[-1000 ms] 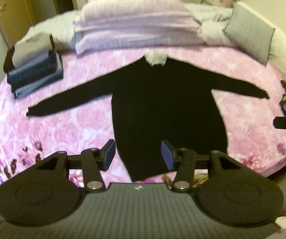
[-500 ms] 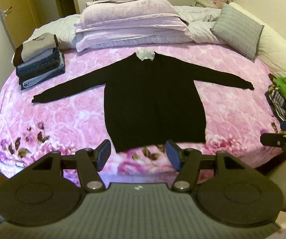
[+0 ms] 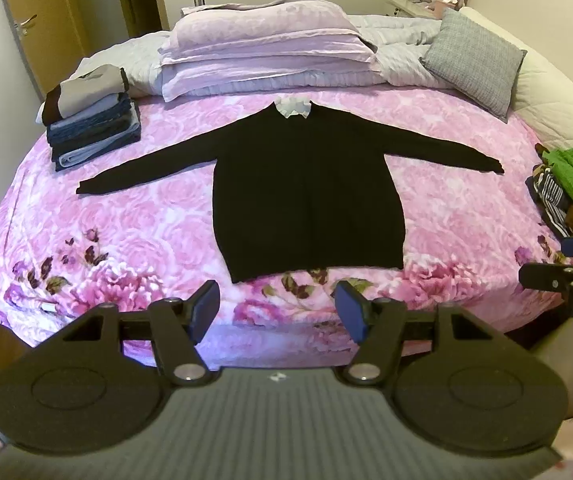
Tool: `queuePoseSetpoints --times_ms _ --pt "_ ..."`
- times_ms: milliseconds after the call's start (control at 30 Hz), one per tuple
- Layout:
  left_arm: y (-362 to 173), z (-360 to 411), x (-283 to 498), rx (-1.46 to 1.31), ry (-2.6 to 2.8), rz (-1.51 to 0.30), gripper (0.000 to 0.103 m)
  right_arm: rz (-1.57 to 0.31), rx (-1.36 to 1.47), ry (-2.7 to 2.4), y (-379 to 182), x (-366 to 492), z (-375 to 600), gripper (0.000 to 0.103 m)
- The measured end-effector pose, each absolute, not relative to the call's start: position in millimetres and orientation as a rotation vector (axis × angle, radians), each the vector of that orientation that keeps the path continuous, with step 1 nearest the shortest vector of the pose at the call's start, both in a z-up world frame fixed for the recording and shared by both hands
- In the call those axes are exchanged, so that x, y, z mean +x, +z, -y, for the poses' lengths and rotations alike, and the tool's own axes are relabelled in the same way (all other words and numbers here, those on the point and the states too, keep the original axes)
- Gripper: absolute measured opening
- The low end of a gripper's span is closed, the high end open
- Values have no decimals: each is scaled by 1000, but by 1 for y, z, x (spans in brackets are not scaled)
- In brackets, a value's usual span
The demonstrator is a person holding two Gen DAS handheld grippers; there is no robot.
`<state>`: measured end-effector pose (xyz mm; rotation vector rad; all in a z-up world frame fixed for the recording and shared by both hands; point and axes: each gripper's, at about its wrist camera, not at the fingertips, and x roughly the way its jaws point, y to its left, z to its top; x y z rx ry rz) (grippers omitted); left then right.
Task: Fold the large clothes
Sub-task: 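Release the sweater and raise both grippers above it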
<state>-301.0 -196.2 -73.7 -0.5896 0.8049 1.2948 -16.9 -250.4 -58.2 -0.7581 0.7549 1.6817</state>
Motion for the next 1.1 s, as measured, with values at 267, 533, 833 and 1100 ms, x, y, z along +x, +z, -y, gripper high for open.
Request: queuePoseSetpoints --times_ms 267,533,833,1100 --pt "-72 200 -298 -589 1303 -803 60 -740 -757 1692 -57 -15 252 77" --pt "-69 198 -285 -572 1307 -798 60 -727 -737 1698 -55 -2 249 77" --pt "-77 181 -278 -588 1301 -813 60 -747 -732 1681 -61 10 235 77" --pt "-99 120 -301 -662 1326 -793 63 -800 -737 1636 -77 9 183 77"
